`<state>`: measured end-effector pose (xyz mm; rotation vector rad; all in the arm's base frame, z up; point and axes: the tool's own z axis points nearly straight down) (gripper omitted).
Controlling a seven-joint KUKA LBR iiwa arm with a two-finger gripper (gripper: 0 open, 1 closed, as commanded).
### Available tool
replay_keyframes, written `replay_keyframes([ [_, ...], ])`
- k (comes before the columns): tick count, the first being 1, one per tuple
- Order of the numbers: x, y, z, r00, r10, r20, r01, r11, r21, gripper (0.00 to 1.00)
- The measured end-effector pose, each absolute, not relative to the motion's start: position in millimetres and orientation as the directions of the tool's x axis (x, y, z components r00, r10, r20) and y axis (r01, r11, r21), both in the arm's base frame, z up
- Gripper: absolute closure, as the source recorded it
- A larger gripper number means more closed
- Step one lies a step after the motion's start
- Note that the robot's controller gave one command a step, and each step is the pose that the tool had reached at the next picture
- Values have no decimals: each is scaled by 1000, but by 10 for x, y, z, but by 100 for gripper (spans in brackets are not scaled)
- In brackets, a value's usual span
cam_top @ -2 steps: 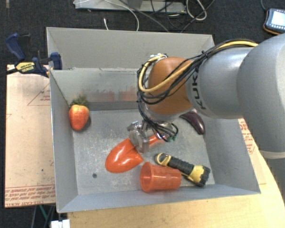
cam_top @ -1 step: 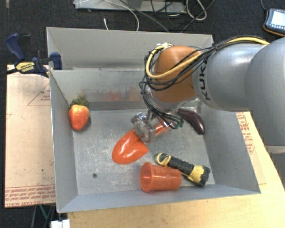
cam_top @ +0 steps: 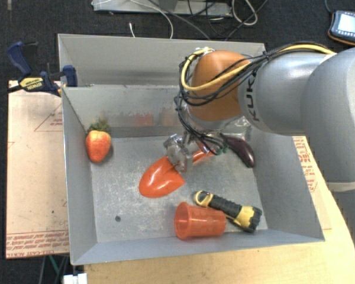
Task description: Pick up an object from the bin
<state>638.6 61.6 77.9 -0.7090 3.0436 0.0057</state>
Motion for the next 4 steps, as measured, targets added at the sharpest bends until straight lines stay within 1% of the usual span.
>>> replay_keyframes([
  [1, 6504, 390, 784, -843, -537, -31, -537, 844, -3, 100],
  [2, 6475, 473, 811, -879, -476, -29, -476, 879, -3, 100],
  [3, 6506, 348, 824, -831, -555, -36, -556, 831, -7, 100],
  [4, 6540, 430, 822, -843, -537, -36, -537, 844, -5, 100],
])
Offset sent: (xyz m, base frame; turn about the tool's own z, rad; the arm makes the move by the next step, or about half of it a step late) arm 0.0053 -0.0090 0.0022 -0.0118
